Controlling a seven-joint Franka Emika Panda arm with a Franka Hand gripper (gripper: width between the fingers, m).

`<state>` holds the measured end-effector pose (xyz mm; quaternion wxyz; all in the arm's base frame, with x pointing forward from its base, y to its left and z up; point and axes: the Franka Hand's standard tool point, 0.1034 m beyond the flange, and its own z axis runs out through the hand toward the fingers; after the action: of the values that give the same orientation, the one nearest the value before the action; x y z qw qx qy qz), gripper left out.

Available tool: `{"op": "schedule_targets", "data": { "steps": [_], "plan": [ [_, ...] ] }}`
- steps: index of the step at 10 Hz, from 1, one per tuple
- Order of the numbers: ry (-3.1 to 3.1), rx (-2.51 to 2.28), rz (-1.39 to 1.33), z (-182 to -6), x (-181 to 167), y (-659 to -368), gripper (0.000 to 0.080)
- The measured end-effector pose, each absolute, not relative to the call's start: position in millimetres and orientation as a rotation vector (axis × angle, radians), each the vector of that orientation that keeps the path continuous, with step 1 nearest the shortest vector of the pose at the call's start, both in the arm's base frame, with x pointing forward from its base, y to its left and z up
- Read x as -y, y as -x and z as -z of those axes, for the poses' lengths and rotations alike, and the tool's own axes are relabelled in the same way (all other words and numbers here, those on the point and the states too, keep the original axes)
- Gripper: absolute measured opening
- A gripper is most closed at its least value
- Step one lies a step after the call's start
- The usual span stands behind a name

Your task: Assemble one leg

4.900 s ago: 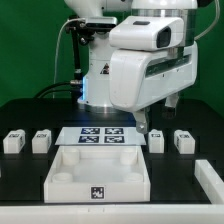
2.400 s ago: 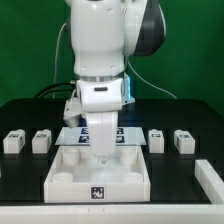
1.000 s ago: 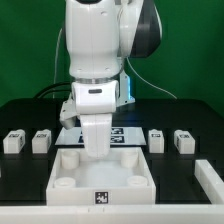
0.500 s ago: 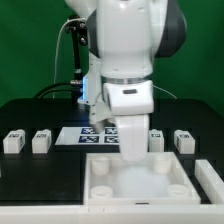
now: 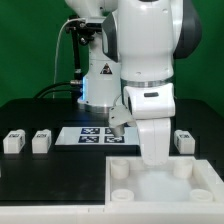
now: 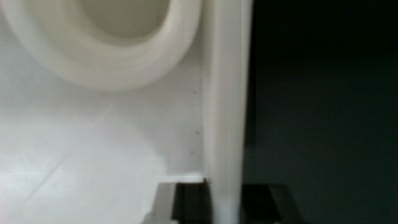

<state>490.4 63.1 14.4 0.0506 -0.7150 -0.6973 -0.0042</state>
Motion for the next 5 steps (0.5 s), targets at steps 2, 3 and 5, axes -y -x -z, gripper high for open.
{"op": "schedule_targets", "data": {
  "steps": [2,3,5],
  "plan": [
    [2.177,2.121,0.011,-13.9,-62.8,-490.0,0.0064],
    [2.177,2.121,0.011,-13.9,-62.5,-490.0,0.0244],
    [2.178,2.12,0.011,-13.8,-62.2,-490.0,0.0519]
  ]
}}
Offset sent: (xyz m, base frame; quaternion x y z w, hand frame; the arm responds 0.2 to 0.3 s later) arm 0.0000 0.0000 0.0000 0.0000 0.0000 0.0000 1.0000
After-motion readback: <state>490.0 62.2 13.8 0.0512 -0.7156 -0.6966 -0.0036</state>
